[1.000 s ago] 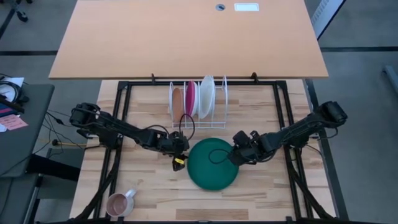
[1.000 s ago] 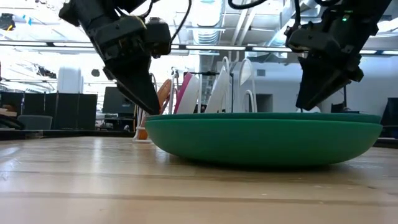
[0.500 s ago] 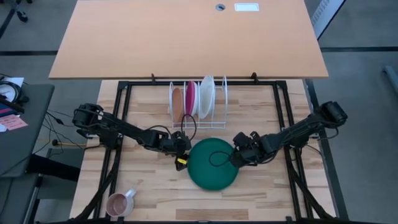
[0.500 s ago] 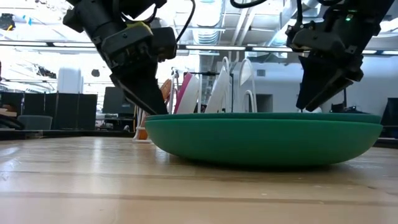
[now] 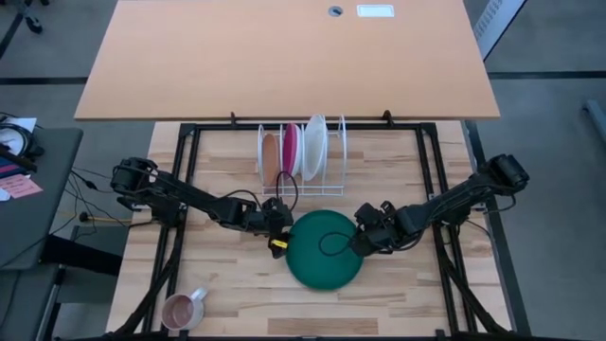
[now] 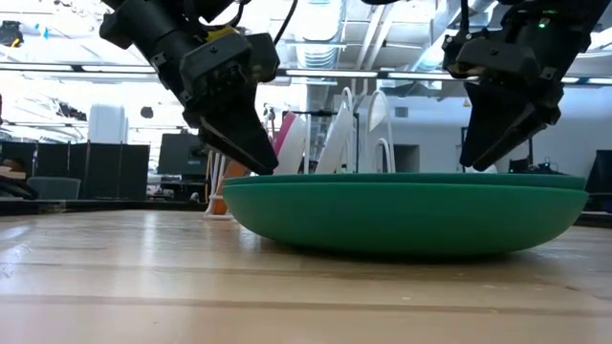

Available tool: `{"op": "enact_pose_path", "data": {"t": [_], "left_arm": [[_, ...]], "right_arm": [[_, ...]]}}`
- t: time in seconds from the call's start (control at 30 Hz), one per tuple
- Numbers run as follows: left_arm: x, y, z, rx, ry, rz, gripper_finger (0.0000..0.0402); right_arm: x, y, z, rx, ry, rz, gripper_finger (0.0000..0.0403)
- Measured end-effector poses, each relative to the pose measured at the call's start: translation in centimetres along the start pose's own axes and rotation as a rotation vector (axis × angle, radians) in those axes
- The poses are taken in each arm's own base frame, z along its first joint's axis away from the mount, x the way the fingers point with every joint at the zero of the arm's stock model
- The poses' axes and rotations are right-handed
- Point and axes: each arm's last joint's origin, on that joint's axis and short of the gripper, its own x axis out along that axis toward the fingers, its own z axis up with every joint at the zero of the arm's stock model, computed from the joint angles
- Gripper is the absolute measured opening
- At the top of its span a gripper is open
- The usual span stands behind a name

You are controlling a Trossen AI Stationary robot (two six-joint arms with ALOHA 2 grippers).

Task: Sort dishes
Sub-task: Put the dark green plate in the dish rack

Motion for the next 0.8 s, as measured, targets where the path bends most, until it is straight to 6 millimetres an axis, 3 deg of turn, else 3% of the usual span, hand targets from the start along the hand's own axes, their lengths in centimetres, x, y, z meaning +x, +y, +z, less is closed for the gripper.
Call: {"op": "enact_pose_path", "data": {"t": [0.23, 0.5, 0.8], "left_arm": [[0.0, 0.1, -0.1, 0.001, 0.014, 0.006, 0.0173], [0.0, 0.0, -0.2, 0.003, 0.024, -0.01, 0.0173], [-0.3, 0.2, -1.2, 0.048, 0.177, -0.08, 0.0173]], "right_arm": [[0.1, 0.3, -0.3, 0.111, 0.113, 0.063, 0.0194], [1.1, 0.0, -0.2, 0.148, 0.157, 0.011, 0.0194], [3.1, 0.3, -0.5, 0.134, 0.245, -0.021, 0.0194]]}}
